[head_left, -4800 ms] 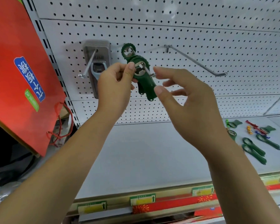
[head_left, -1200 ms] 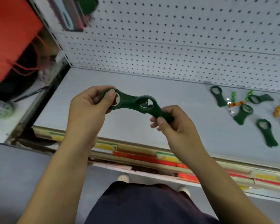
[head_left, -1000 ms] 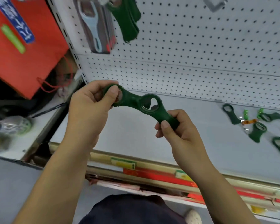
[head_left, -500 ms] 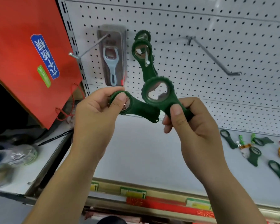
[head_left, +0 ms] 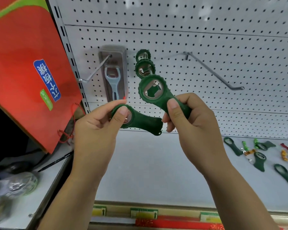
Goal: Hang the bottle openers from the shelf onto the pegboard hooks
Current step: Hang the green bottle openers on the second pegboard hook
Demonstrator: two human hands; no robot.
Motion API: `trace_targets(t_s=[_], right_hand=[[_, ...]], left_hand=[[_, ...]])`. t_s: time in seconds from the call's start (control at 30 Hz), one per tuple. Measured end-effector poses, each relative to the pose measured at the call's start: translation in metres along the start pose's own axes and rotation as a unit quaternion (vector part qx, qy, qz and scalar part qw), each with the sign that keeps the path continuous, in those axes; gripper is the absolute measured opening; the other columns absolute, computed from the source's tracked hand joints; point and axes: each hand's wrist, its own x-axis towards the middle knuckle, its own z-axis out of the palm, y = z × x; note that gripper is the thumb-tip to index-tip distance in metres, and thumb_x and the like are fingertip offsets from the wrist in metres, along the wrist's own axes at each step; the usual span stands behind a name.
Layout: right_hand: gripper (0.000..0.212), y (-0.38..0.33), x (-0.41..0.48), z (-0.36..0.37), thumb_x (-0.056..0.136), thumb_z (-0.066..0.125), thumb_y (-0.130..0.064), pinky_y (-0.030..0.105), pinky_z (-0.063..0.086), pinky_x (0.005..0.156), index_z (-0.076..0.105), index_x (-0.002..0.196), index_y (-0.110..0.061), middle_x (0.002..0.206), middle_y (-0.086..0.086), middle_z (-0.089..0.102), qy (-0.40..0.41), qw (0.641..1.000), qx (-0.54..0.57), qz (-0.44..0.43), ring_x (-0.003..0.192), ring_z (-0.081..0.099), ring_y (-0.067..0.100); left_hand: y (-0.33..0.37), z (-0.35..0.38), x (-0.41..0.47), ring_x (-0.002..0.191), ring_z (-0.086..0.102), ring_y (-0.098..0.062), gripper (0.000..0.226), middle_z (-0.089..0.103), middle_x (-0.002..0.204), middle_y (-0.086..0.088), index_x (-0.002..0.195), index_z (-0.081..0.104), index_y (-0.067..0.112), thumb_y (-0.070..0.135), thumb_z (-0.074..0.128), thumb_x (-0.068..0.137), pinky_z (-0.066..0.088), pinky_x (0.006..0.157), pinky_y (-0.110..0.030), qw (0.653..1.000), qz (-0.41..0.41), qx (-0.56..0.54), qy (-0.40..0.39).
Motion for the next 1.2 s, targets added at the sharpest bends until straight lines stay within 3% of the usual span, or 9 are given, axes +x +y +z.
trace_targets(t_s=[0.13, 0.27, 0.37, 0.53, 0.67, 0.73, 0.87, 1.03, 1.2], right_hand=[[0.017, 0.001, 0.007, 0.003, 0.101, 0.055, -0.028, 0.011, 0.046, 0.06, 0.061, 0.089, -0.017, 0.075, -0.003, 0.07, 0.001, 1.0, -0.023, 0.002, 0.063, 0.059, 0.008], [0.019, 0.008, 0.017, 0.005, 0.099, 0.059, -0.029, 0.033, 0.057, 0.074, 0.065, 0.091, -0.014, 0.079, -0.003, 0.074, 0.018, 0.999, -0.03, 0.026, 0.066, 0.066, 0.01], [0.016, 0.017, 0.026, 0.004, 0.097, 0.062, -0.031, 0.043, 0.058, 0.084, 0.068, 0.087, -0.02, 0.083, -0.003, 0.075, 0.029, 0.998, -0.043, 0.025, 0.081, 0.07, 0.017], [0.013, 0.022, 0.041, 0.002, 0.095, 0.065, -0.033, 0.021, 0.05, 0.078, 0.071, 0.085, -0.029, 0.079, -0.015, 0.07, 0.033, 0.996, -0.077, 0.016, 0.079, 0.062, 0.003], [0.009, 0.026, 0.044, -0.004, 0.094, 0.068, -0.033, 0.037, 0.058, 0.09, 0.073, 0.1, -0.027, 0.092, -0.009, 0.077, 0.032, 0.997, -0.061, 0.045, 0.092, 0.071, 0.01], [0.012, 0.026, 0.042, -0.011, 0.093, 0.069, -0.034, 0.038, 0.058, 0.088, 0.073, 0.103, -0.028, 0.094, -0.008, 0.077, 0.043, 0.996, -0.053, 0.053, 0.094, 0.072, 0.009], [0.009, 0.02, 0.03, -0.03, 0.095, 0.065, -0.024, 0.017, 0.048, 0.071, 0.074, 0.097, -0.026, 0.087, -0.014, 0.076, 0.054, 0.996, -0.031, 0.063, 0.078, 0.067, -0.004], [0.02, 0.011, 0.01, -0.047, 0.101, 0.056, -0.028, 0.036, 0.055, 0.096, 0.075, 0.101, -0.022, 0.095, -0.01, 0.079, 0.072, 0.994, -0.003, 0.086, 0.099, 0.072, 0.006], [0.018, -0.004, -0.004, -0.047, 0.1, 0.058, -0.03, 0.04, 0.054, 0.099, 0.075, 0.098, -0.025, 0.097, -0.012, 0.078, 0.097, 0.994, -0.005, 0.043, 0.103, 0.071, 0.006]], left_hand=[[0.001, -0.004, -0.003, 0.091, 0.071, -0.007, 0.019, 0.079, 0.095, 0.007, 0.105, 0.076, 0.023, 0.013, 0.068, 0.091, 0.056, 0.087, -0.023, 1.0, 0.011, 0.008, -0.002], [0.003, -0.007, -0.008, 0.092, 0.071, -0.006, 0.021, 0.078, 0.094, 0.009, 0.102, 0.075, 0.028, 0.011, 0.068, 0.091, 0.056, 0.086, -0.024, 1.0, 0.024, 0.007, 0.001], [0.007, -0.009, -0.011, 0.093, 0.071, -0.009, 0.02, 0.078, 0.095, 0.007, 0.103, 0.075, 0.026, 0.012, 0.068, 0.091, 0.055, 0.085, -0.023, 0.999, 0.035, 0.003, -0.018], [0.019, -0.002, -0.01, 0.089, 0.07, -0.005, 0.019, 0.079, 0.094, 0.007, 0.104, 0.075, 0.022, 0.015, 0.069, 0.088, 0.053, 0.081, -0.017, 0.997, 0.06, -0.011, -0.04], [0.034, 0.011, -0.006, 0.092, 0.071, -0.011, 0.02, 0.078, 0.097, -0.002, 0.109, 0.073, 0.009, 0.01, 0.067, 0.09, 0.056, 0.083, -0.023, 0.99, 0.117, -0.032, -0.071], [0.041, 0.019, -0.001, 0.098, 0.072, -0.018, 0.02, 0.077, 0.103, -0.008, 0.112, 0.072, 0.006, 0.006, 0.066, 0.093, 0.057, 0.085, -0.03, 0.986, 0.136, -0.041, -0.091], [0.051, 0.035, 0.011, 0.09, 0.07, -0.01, 0.017, 0.076, 0.1, -0.003, 0.107, 0.075, 0.015, 0.008, 0.067, 0.093, 0.055, 0.075, -0.019, 0.987, 0.112, -0.052, -0.106], [0.048, 0.037, 0.026, 0.086, 0.066, -0.005, 0.016, 0.075, 0.092, 0.006, 0.105, 0.075, 0.022, 0.015, 0.065, 0.095, 0.053, 0.074, -0.02, 0.99, 0.077, -0.042, -0.11], [0.046, 0.037, 0.035, 0.081, 0.064, -0.003, 0.02, 0.072, 0.087, 0.009, 0.113, 0.075, 0.016, 0.019, 0.062, 0.098, 0.05, 0.068, -0.017, 0.991, 0.049, -0.027, -0.124]])
